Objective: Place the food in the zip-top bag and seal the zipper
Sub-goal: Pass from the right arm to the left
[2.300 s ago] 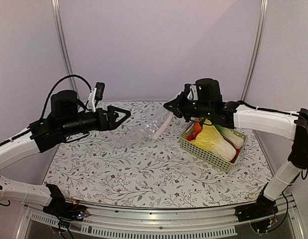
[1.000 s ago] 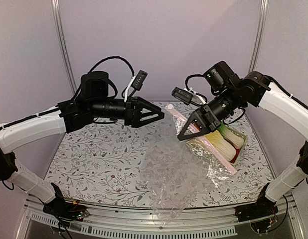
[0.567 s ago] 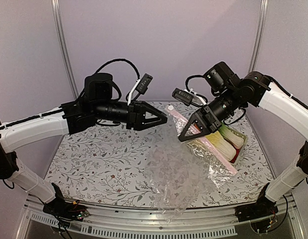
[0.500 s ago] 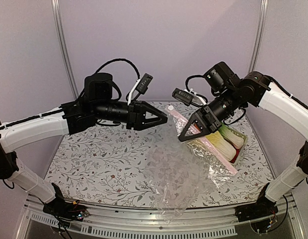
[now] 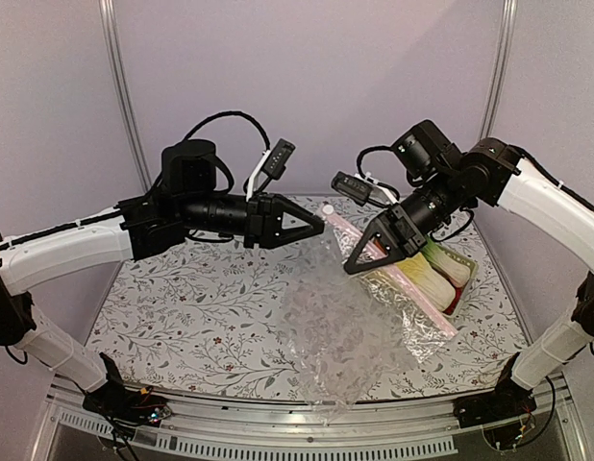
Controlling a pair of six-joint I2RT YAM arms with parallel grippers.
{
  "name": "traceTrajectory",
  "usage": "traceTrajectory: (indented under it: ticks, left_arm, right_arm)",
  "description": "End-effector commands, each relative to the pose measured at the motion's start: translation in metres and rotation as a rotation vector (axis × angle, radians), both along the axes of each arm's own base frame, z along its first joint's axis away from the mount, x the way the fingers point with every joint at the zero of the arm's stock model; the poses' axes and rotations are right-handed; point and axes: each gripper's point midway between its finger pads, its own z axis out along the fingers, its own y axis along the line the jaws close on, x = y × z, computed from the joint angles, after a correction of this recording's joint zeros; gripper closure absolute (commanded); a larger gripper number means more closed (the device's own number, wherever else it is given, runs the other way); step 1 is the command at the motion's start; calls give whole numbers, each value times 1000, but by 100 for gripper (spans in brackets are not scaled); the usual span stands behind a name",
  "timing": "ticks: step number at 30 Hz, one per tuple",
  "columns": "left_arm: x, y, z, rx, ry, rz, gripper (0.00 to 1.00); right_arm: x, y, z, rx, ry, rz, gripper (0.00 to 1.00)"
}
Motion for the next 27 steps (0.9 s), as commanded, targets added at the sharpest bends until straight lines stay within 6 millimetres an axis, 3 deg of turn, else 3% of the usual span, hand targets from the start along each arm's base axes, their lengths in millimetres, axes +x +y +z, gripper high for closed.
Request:
traceTrajectory:
  ticks: [1, 5, 8, 11, 14, 22, 27]
  left_arm:
    - [-7, -5, 8, -24, -15, -28, 77]
    - [-7, -5, 5, -13, -21, -23, 93]
    - [-5, -3, 1, 1, -27, -9, 100]
    - [-5, -1, -3, 13, -37, 4, 100]
    - [-7, 0, -6, 25, -42, 0, 100]
    - [-17, -4, -10, 56, -49, -38, 100]
    - [-20, -6, -10, 59, -48, -51, 100]
  right_arm:
    - [0, 1, -8, -38, 4, 1, 100]
    - [4, -1, -10, -39, -57, -4, 94]
    - [10, -1, -5, -30, -103, -38, 72]
    - [20, -1, -1, -27, -140, -97, 41]
    - [34, -1, 7, -3, -185, -185, 27]
    - [58, 0, 33, 93, -251, -344, 24]
    - [60, 7, 39, 128, -244, -333, 31]
